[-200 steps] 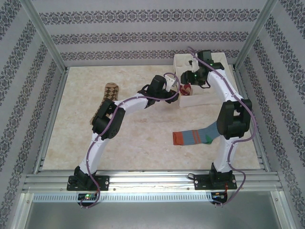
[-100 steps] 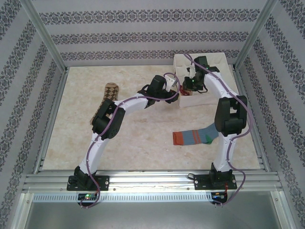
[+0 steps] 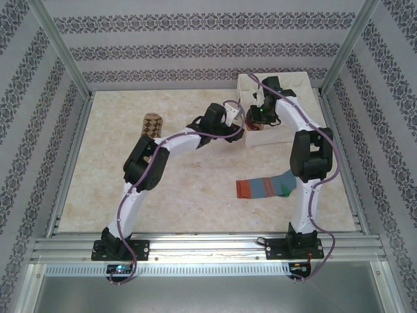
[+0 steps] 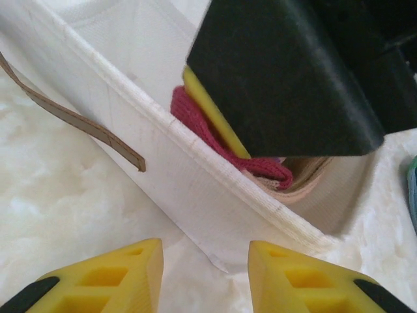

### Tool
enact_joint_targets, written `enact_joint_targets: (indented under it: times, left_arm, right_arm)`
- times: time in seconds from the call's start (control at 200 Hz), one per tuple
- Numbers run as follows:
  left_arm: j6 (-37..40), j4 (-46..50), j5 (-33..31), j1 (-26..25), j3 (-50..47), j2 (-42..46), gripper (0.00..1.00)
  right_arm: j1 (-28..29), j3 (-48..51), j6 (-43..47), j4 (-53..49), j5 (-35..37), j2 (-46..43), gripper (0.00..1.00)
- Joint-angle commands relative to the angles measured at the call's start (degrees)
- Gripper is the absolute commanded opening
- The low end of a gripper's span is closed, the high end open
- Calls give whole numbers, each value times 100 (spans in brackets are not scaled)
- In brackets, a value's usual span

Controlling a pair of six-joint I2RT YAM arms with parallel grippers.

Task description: Roll the socks

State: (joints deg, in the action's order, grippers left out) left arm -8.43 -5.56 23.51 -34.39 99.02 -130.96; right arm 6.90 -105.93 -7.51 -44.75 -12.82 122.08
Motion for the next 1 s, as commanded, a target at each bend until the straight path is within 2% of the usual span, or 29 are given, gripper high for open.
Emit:
enact_joint_targets:
  times: [0.0,0.14,0.26,0.435,0.57,0.7,0.824,0.994]
  left_arm:
    - [311,-202,65,98,-158,533,42]
    - [417,-231,117,171,-415,853,43]
    - [547,-237,109,244,-824,1241,44]
    - [759,-256,161,354,-1807,1902,44]
    - [922,-266,80,381,-2732,2436,42]
    - [470,34,-266,452,-3324,2892,42]
    - [-26,523,-231,672,-3596,3212,42]
    - [-137,600,533,1103,-4161,3672,35]
  right_arm:
    - [44,-384,52,-430,131,-580,48]
    - [49,-391,30,-678,114,-1050,52]
    - [53,14,-94,-782,167,-1531,54]
    - [186,1608,-456,-590,525,-2437,53]
    - [189,3265,-919,-270,822,-3140,52]
    - [344,4595,-1389,207,918,-3609,51]
    - [829,5299,-1795,692,1046,-3567,51]
    - [1852,5346,-2271,1261,1124,-2717,48]
